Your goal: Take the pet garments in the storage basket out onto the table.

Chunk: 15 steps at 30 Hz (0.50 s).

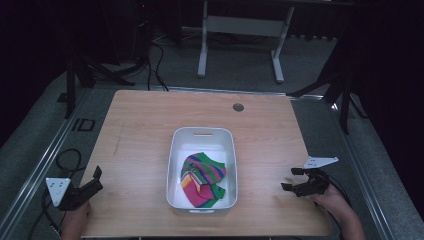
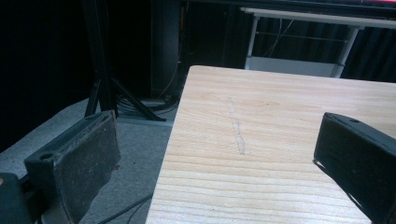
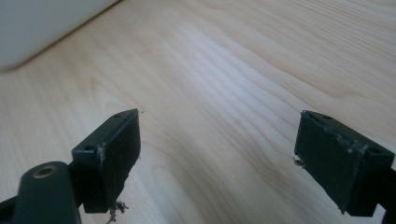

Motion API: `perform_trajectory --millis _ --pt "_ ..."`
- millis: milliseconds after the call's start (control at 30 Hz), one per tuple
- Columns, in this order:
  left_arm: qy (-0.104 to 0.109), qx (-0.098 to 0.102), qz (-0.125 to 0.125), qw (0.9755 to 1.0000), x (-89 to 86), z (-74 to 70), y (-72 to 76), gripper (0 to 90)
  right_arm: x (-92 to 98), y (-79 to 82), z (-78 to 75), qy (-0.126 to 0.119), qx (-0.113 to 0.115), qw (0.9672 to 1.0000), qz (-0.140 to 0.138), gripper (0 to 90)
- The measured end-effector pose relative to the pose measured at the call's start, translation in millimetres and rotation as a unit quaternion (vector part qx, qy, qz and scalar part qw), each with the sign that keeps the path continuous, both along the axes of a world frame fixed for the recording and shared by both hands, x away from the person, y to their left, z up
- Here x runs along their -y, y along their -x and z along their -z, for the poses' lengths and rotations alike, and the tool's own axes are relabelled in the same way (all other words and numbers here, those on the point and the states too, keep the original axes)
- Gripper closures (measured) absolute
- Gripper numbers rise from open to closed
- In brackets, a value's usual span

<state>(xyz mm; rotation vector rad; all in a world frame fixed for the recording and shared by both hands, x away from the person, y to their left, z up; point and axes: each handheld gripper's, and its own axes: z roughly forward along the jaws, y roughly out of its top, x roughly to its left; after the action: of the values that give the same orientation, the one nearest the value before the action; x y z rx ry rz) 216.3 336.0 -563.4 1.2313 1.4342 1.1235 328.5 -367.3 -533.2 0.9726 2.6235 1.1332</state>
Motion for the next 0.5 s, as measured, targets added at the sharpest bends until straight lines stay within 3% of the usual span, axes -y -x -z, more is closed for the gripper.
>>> perform_trajectory --millis 67,133,200,500 --pt "0.000 0.000 0.000 1.0000 -0.1 0.0 0.0 0.9 -13.7 2.0 -4.0 0.030 0.004 0.9987 -0.042 15.1" --pt "0.000 0.000 0.000 1.0000 -0.1 0.0 -0.1 0.9 -13.7 2.0 -4.0 0.030 0.004 0.9987 -0.042 15.1" --pt "0.000 0.000 0.001 1.0000 0.0 0.0 -0.1 0.9 -25.4 3.0 -8.5 0.037 0.007 0.9970 -0.067 17.2" --pt "0.000 -0.001 0.002 1.0000 0.0 0.1 -0.2 0.9 -56.1 5.0 -28.0 0.033 0.011 0.9916 -0.125 17.2"
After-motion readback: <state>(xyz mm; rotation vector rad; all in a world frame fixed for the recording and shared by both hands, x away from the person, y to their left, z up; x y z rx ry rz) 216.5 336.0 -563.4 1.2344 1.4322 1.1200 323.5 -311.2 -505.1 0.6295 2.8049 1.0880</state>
